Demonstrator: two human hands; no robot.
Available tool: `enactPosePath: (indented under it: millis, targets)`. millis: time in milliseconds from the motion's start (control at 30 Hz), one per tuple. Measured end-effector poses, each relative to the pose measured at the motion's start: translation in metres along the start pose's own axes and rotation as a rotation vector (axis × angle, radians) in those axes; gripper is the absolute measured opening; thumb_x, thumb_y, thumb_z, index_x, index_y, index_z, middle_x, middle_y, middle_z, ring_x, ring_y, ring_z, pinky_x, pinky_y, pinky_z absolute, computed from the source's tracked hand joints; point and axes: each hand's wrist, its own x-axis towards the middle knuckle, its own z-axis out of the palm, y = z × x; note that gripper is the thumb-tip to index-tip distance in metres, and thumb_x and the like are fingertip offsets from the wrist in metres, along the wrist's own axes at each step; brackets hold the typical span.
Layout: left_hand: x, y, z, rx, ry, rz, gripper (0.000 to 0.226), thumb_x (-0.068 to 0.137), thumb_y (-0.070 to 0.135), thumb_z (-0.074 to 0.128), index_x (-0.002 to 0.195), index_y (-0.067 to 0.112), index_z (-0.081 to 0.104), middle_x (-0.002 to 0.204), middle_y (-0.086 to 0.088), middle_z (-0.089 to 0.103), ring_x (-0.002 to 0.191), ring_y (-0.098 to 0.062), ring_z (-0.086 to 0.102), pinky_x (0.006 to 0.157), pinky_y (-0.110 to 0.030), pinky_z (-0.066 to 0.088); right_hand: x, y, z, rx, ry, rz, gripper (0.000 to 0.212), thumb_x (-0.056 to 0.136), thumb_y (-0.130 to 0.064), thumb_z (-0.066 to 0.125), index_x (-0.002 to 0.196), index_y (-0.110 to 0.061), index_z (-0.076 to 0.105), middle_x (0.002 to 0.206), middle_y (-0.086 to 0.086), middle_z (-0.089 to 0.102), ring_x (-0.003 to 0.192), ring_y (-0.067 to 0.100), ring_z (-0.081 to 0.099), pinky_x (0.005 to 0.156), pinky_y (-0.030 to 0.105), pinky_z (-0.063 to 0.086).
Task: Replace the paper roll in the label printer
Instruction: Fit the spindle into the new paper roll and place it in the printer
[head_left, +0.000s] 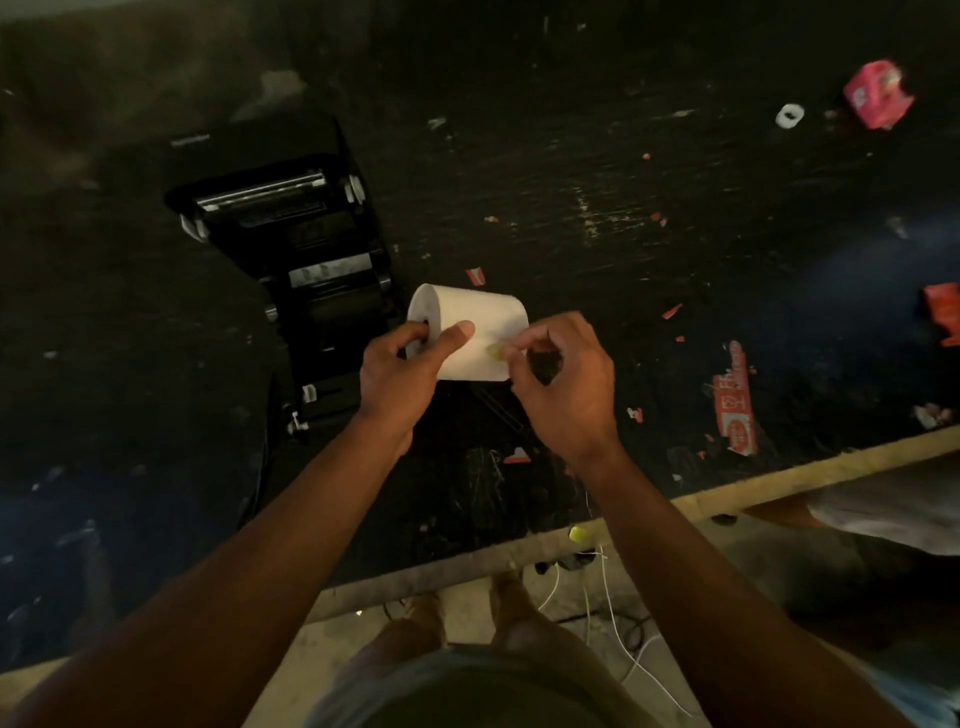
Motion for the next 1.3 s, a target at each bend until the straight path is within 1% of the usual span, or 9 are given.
enactPosePath:
  millis: [200,333,500,633,800,900,1033,1167,1300]
  targets:
    - [-0.007,0.003,-0.034,-0.136,0.033,0.003,0.022,0.070,0.058,0.085,0.079,0.040,0.078,0.114,0.009,0.072,0.112,-0.012,0.068,0.086,-0.033,0.061,-0.014,0.061,-0.011,-0.133,-0.160,0.317,0.020,0.086,-0.017,0.078,0.076,-0.030,0.068,0.098,-0.005,0.065,0.101,0.017,0.065,0.089,0.036,0.056]
    - [-0.022,0.008,-0.063,-0.228,0.013,-0.003,0.035,0.068,0.057,0.086,0.091,0.032,0.078,0.127,0.003,0.071,0.119,-0.016,0.066,0.088,-0.033,0.060,-0.020,0.081,0.007,-0.230,-0.319,0.371,0.012,0.088,-0.021,0.079,0.084,-0.024,0.068,0.107,-0.002,0.060,0.103,0.021,0.064,0.086,0.039,0.059]
    - [-0.047,0.008,-0.095,-0.322,0.001,-0.020,0.040,0.058,0.062,0.088,0.087,0.037,0.079,0.134,-0.001,0.067,0.124,-0.020,0.064,0.092,-0.035,0.058,-0.011,0.087,0.026,-0.310,-0.357,0.413,0.031,0.079,-0.021,0.088,0.083,-0.027,0.057,0.095,-0.005,0.066,0.091,0.018,0.069,0.061,0.023,0.046]
    - [-0.064,-0.004,-0.116,-0.408,-0.011,-0.082,0.029,0.062,0.054,0.084,0.087,0.041,0.081,0.130,0.001,0.071,0.123,-0.021,0.066,0.092,-0.035,0.057,0.001,0.079,0.027,-0.381,-0.420,0.423,0.047,0.074,-0.025,0.092,0.102,-0.024,0.055,0.107,0.000,0.068,0.101,0.022,0.069,0.080,0.037,0.058]
    - [-0.081,-0.024,-0.134,-0.470,0.028,-0.188,0.029,0.062,0.051,0.084,0.089,0.041,0.083,0.116,0.004,0.078,0.118,-0.021,0.070,0.090,-0.036,0.058,0.030,0.049,0.044,-0.465,-0.493,0.039,0.045,0.084,-0.029,0.080,0.123,-0.026,0.059,0.127,0.000,0.061,0.122,0.023,0.059,0.104,0.049,0.049]
    - [-0.087,-0.034,-0.141,-0.505,0.024,-0.254,0.027,0.069,0.048,0.083,0.094,0.040,0.084,0.117,0.001,0.079,0.118,-0.024,0.071,0.095,-0.042,0.058,0.052,0.029,0.071,-0.618,-0.722,-0.241,0.047,0.091,-0.018,0.066,0.137,-0.025,0.059,0.142,0.005,0.054,0.136,0.029,0.049,0.109,0.054,0.042]
    - [-0.089,-0.043,-0.148,-0.579,-0.030,-0.289,0.034,0.074,0.047,0.084,0.105,0.034,0.082,0.121,-0.004,0.078,0.116,-0.025,0.073,0.086,-0.038,0.063,0.070,0.019,0.096,-0.791,-0.990,-0.290,0.042,0.095,-0.014,0.062,0.136,-0.024,0.066,0.147,0.007,0.056,0.141,0.029,0.049,0.113,0.050,0.037]
    - [-0.085,-0.051,-0.154,-0.710,-0.057,-0.326,0.073,0.061,0.045,0.094,0.127,0.026,0.068,0.129,-0.010,0.074,0.118,-0.031,0.072,0.084,-0.042,0.064,0.084,0.017,0.089,-0.682,-0.846,-0.228,0.025,0.094,-0.009,0.065,0.115,-0.017,0.076,0.128,0.007,0.067,0.121,0.028,0.064,0.102,0.040,0.050]
    - [-0.078,-0.055,-0.159,-0.795,-0.091,-0.329,0.090,0.058,0.046,0.097,0.138,0.032,0.058,0.140,-0.013,0.066,0.122,-0.035,0.069,0.089,-0.047,0.061,0.089,0.016,0.048,-0.359,-0.411,-0.010,0.021,0.093,-0.010,0.074,0.109,-0.023,0.077,0.117,0.001,0.074,0.111,0.016,0.070,0.098,0.030,0.052]
